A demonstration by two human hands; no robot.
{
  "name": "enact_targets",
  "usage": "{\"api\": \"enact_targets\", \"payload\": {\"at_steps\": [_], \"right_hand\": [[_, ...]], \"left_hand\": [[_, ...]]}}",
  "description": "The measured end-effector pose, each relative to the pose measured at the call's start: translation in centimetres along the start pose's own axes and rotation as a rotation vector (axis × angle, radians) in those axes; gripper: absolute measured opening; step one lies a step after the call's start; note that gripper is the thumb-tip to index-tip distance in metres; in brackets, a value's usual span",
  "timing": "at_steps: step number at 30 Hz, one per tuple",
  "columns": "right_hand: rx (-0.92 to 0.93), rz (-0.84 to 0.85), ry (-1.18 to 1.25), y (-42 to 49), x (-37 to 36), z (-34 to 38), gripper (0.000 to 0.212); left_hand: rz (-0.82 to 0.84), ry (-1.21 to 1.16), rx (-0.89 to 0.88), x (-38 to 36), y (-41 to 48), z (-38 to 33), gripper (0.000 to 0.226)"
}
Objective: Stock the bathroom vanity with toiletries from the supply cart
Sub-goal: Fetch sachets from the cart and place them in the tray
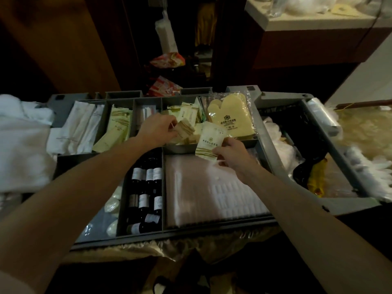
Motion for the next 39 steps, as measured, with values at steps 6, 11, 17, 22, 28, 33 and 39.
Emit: {"api": "enact_targets", "payload": {"at_steps": [6,11,17,22,28,33,39], "right_hand": [[0.040,0.091,0.062,0.0,-2.7,1.1,0.021],[0.059,0.103,0.074,-2.0,-4.7,1.6,0.022],[0.131,0.127,0.059,-7.2,-7.2,1.5,0.014],[0.203,0.143,0.082,-13.6,-9.9,0.4,0.014],[0.239,0.199,0.132,-23.2,-15.6,-2.7,0.011],[0.290,0.312,0.160,-32.1,-21.5,-4.1,0.008],[0.352,0.508,0.097,-40.4,-27.0,-5.2,0.009]], "left_hand": [[-0.116,-0.386,0.304,2.7,-4.1,0.9,0.020],[-0.180,-0.712,0.417,4.5,-9.2,2.3,0.030],[-0.261,-0.964,0.480,6.8,-18.0,2.2,0.011],[-0.336,-0.976,0.488,7.3,-28.7,1.8,0.015],[-0.537,-0.910,0.491,8.1,-44.5,1.1,0.021],[-0.639,-0.894,0.482,8.5,-56.1,-0.7,0.016],[-0.701,-0.921,0.549,9.7,-67.6,-1.2,0.018]]}}
Point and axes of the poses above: each hand's wrist, its own y-axis towards the middle knuckle, its own x-axis out of the back of the hand, z = x × y, the point moved 4 cm from there along y, towards the middle knuckle, and after that the axes turned 4 degrees about z, right-handed, at the moved point
